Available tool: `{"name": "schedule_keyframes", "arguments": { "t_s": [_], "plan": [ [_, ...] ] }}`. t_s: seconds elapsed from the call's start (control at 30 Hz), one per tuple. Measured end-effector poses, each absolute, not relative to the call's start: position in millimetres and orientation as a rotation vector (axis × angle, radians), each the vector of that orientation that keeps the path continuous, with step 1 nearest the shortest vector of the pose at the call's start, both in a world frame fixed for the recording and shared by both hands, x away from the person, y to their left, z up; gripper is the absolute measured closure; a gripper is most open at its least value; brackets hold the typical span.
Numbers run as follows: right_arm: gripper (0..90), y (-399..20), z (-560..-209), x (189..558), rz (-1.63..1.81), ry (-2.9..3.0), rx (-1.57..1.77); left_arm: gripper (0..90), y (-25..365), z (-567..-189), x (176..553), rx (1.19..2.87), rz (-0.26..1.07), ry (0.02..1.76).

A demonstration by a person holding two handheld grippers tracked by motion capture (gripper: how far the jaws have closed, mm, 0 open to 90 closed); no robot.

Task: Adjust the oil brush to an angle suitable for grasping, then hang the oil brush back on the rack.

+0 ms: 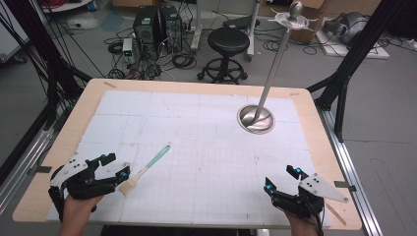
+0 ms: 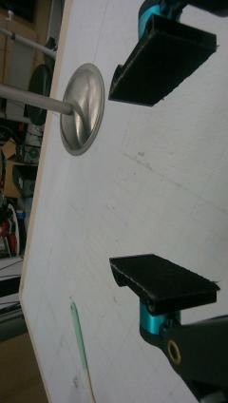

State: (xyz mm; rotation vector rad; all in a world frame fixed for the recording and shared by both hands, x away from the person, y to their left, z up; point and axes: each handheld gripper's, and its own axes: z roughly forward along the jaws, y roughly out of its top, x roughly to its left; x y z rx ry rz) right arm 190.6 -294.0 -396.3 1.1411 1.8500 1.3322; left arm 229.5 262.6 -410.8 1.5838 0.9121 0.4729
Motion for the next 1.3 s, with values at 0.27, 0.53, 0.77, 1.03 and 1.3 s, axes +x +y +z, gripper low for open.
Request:
{"name": "schedule_keyframes", "arguments": {
  "t_s": [0.27,0.53,0.77,1.03,1.3],
  "plan": [
    [17.0,-296,-396,190,1.337,1.850,1.148,24.1,264,-413,232,1.614,0.457,0.921],
    [17.0,-294,-396,192,1.338,1.855,1.143,24.8,262,-413,234,1.605,0.465,0.948],
    [17.0,-294,-398,192,1.339,1.876,1.133,33.6,255,-415,239,1.678,0.400,0.958],
    [17.0,-298,-398,193,1.345,1.867,1.161,45.3,235,-424,258,1.866,0.307,0.997],
    [17.0,-298,-398,192,1.349,1.869,1.161,53.9,220,-429,275,1.955,0.285,1.014]
  ]
}}
